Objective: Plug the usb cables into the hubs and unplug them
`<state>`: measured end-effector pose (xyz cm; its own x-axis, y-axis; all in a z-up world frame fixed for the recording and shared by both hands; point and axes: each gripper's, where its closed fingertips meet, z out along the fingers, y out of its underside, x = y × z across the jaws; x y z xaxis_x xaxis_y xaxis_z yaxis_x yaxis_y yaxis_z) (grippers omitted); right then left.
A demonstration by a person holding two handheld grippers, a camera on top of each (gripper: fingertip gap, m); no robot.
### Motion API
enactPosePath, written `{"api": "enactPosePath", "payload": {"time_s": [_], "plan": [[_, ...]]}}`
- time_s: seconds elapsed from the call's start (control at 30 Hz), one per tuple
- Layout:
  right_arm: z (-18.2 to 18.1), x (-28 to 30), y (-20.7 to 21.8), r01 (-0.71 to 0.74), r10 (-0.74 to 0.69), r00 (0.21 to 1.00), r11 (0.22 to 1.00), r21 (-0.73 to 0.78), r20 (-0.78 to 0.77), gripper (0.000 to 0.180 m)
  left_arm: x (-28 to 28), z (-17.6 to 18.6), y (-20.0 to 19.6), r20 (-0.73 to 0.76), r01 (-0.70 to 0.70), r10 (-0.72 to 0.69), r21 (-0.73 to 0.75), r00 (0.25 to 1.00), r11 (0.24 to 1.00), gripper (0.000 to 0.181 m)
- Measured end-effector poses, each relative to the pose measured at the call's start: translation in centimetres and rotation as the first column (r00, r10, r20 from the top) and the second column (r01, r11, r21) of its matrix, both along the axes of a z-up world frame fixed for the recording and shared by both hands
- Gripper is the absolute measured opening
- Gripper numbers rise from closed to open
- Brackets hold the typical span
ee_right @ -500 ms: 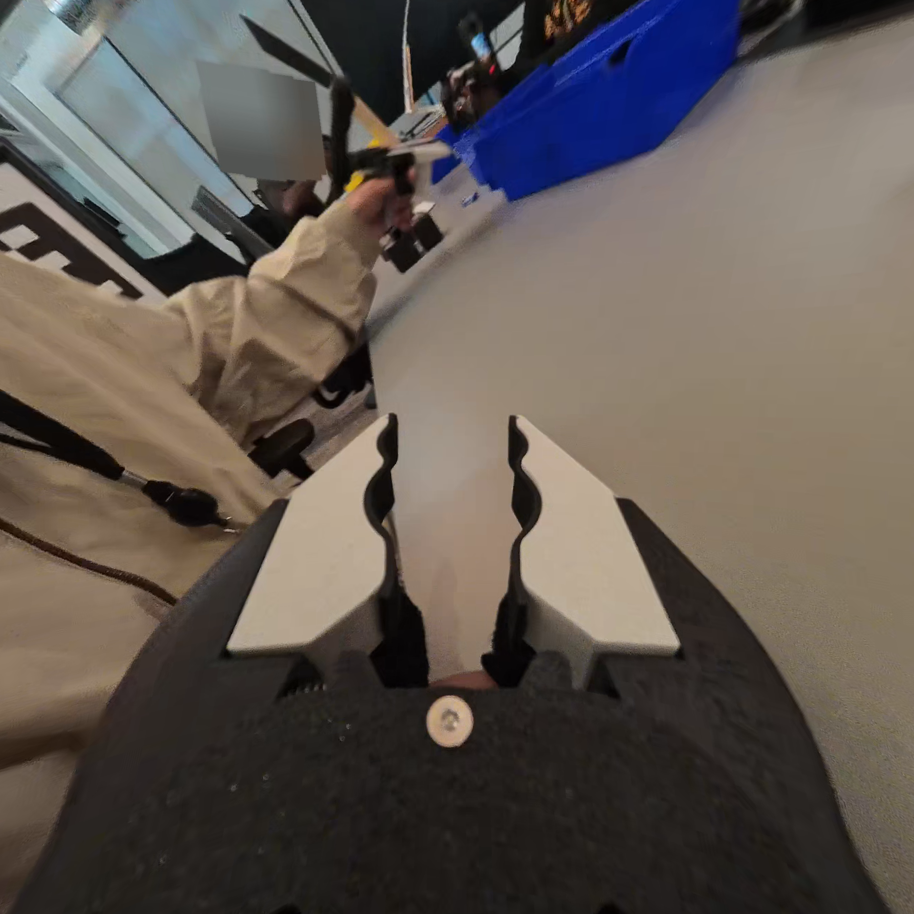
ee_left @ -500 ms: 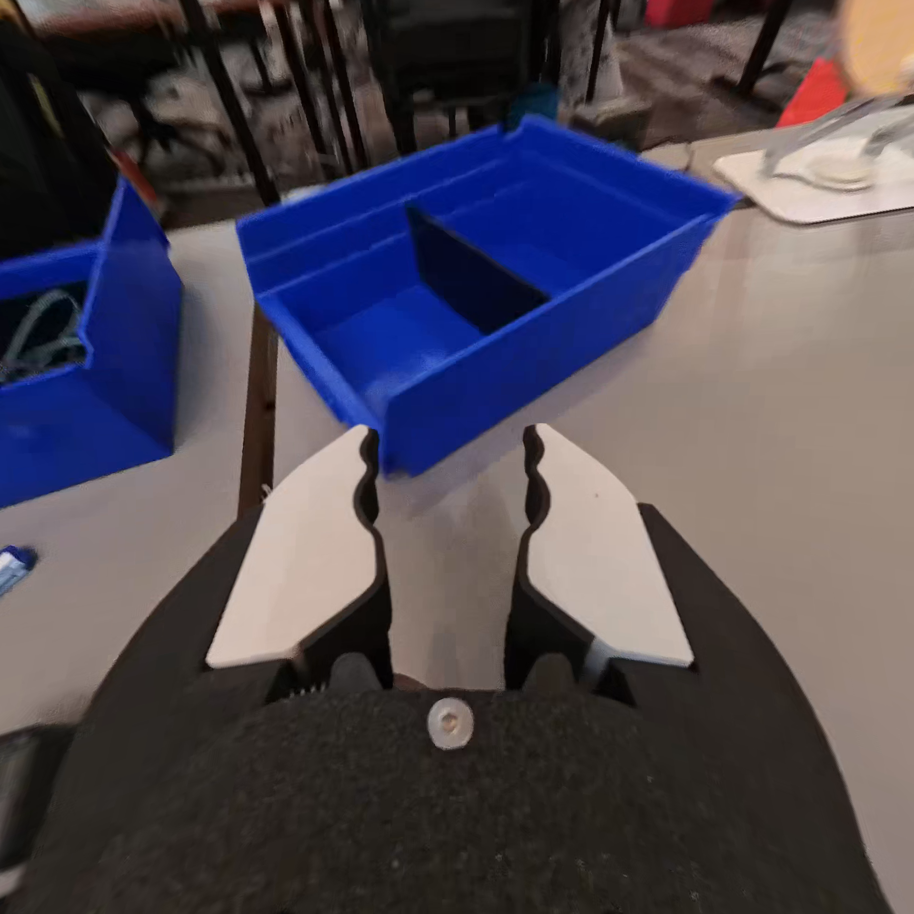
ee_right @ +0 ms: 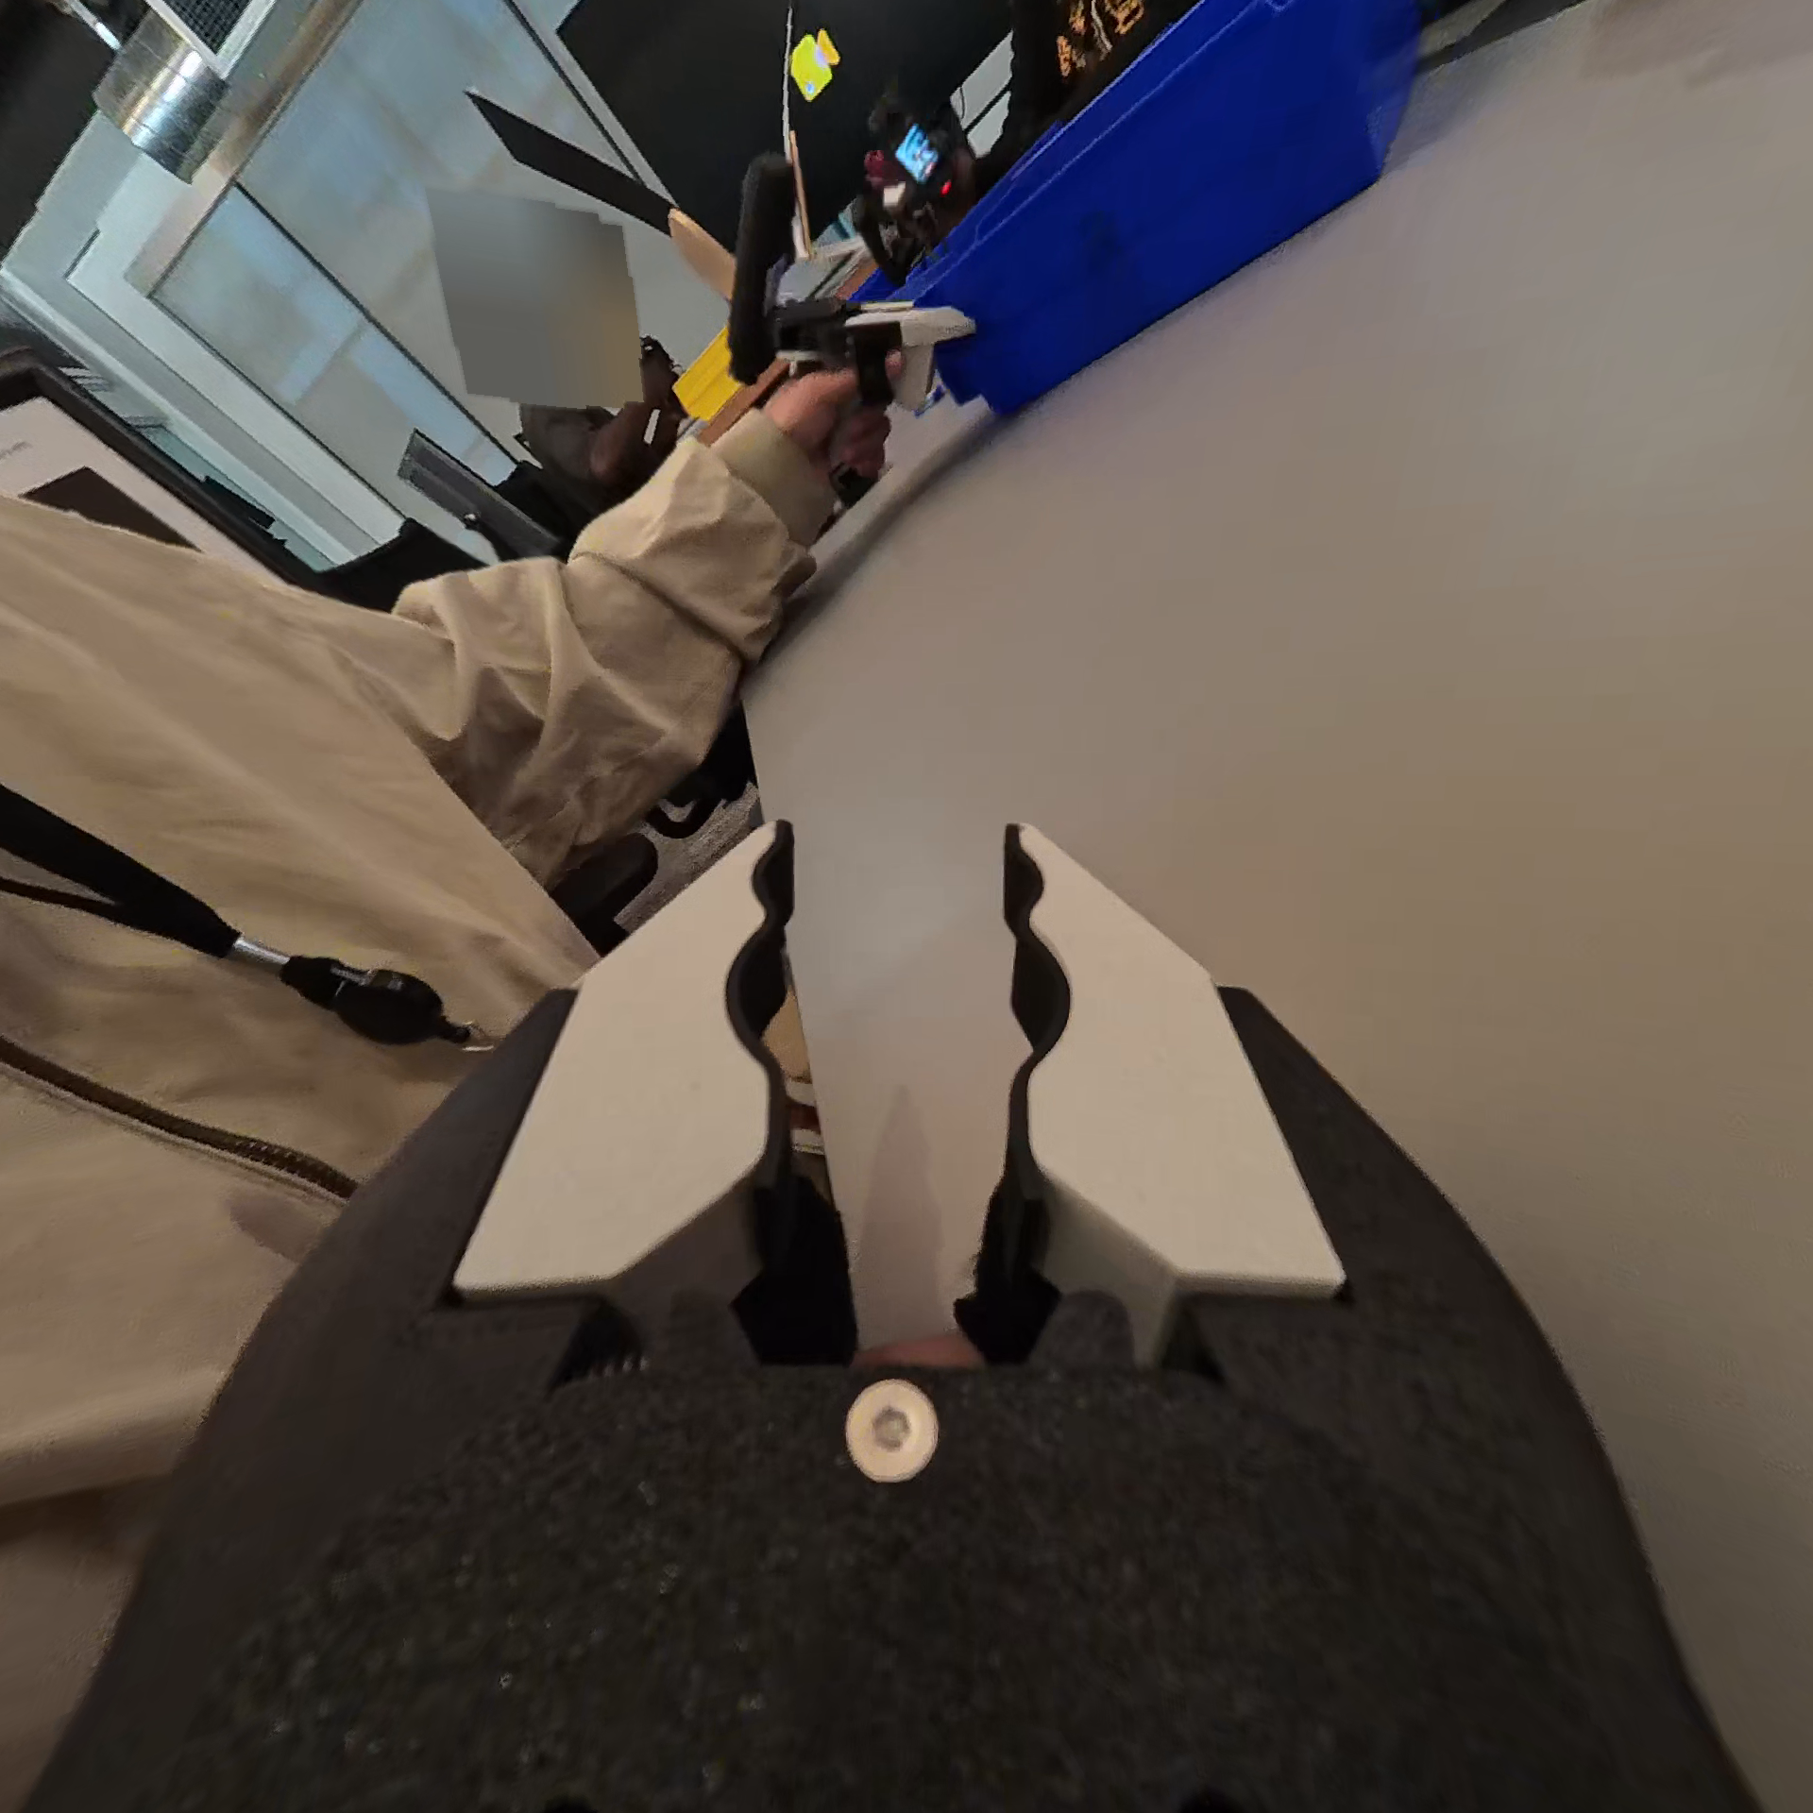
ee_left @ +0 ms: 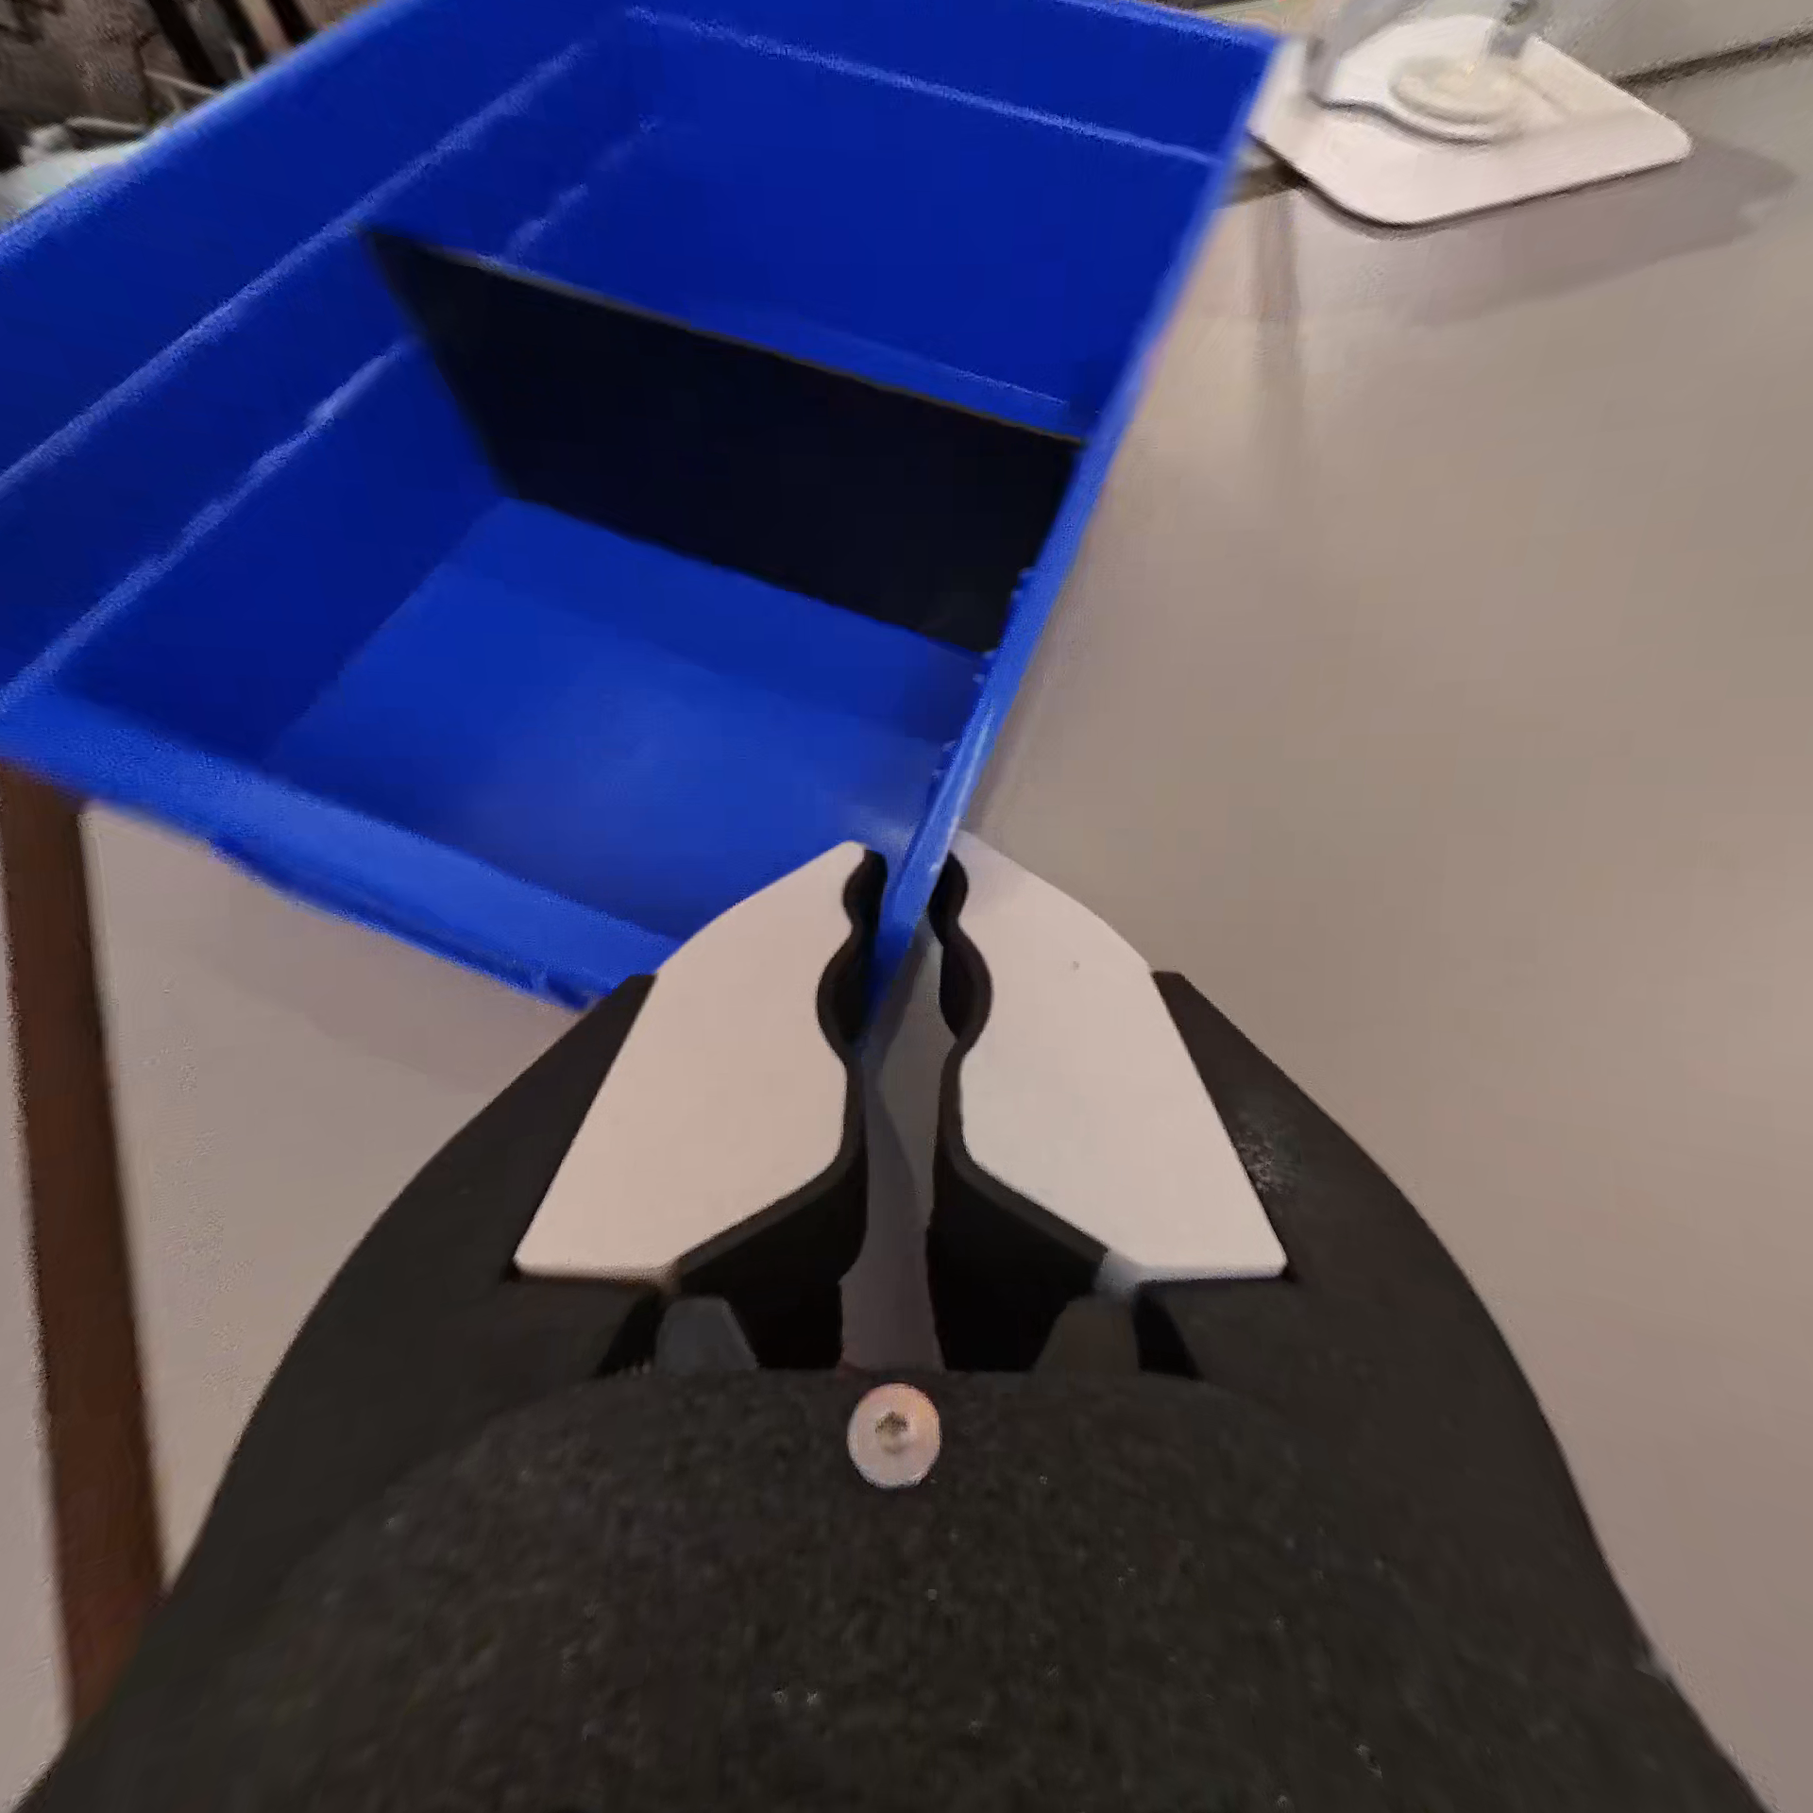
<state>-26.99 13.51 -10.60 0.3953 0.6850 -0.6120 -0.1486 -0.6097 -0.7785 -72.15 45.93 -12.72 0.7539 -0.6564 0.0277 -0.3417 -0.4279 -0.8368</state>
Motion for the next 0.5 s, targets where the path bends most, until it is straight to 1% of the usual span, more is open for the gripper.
{"api": "enactPosePath", "payload": {"time_s": [0.07, 0.17, 0.27, 0.3, 0.33, 0.37, 0.43, 0.47, 0.5], "plan": [[0.0, 0.0, 0.1, 0.005, -0.005, 1.0, 1.0, 0.004, 0.005, 0.042, 2.8, -0.1, -2.7, -0.044, 0.011, -0.01, 0.019, 0.999, 1.0, 0.005], [0.1, -0.4, 0.1, -0.001, 0.001, 1.0, 1.0, 0.012, 0.017, 0.042, 6.4, -0.2, -6.6, -0.115, -0.076, 0.08, 0.037, 0.99, 0.996, 0.003], [0.0, -1.2, -0.1, -0.018, 0.018, 1.0, 1.0, 0.01, 0.024, 0.042, 10.9, -0.2, -10.9, -0.056, -0.131, 0.131, 0.0, 0.99, 0.991, 0.005], [0.0, -1.5, 0.2, -0.005, 0.004, 1.0, 1.0, 0.006, 0.03, 0.042, 12.7, -0.1, -12.3, -0.027, -0.143, 0.142, -0.015, 0.989, 0.99, 0.005], [-0.2, -1.8, 0.8, 0.021, -0.021, 0.999, 1.0, 0.0, 0.043, 0.043, 14.9, 0.1, -13.9, 0.031, -0.124, 0.125, -0.034, 0.992, 0.992, 0.008], [-0.3, -2.4, 1.4, 0.048, -0.048, 0.997, 0.999, 0.002, 0.059, 0.043, 17.2, 0.8, -15.4, 0.112, -0.107, 0.111, -0.041, 0.987, 0.993, 0.017], [-0.5, -4.2, 2.7, 0.11, -0.113, 0.986, 0.994, 0.028, 0.123, 0.047, 19.9, 3.4, -18.1, 0.257, -0.103, 0.097, 0.009, 0.962, 0.995, 0.054], [-0.5, -5.6, 3.3, 0.131, -0.139, 0.978, 0.99, 0.06, 0.157, 0.051, 19.9, 4.8, -18.9, 0.298, -0.131, 0.11, 0.051, 0.948, 0.99, 0.068], [-0.2, -7.3, 3.6, 0.14, -0.155, 0.971, 0.986, 0.096, 0.18, 0.052, 18.7, 6.2, -19.1, 0.322, -0.193, 0.154, 0.093, 0.934, 0.977, 0.073]]}}
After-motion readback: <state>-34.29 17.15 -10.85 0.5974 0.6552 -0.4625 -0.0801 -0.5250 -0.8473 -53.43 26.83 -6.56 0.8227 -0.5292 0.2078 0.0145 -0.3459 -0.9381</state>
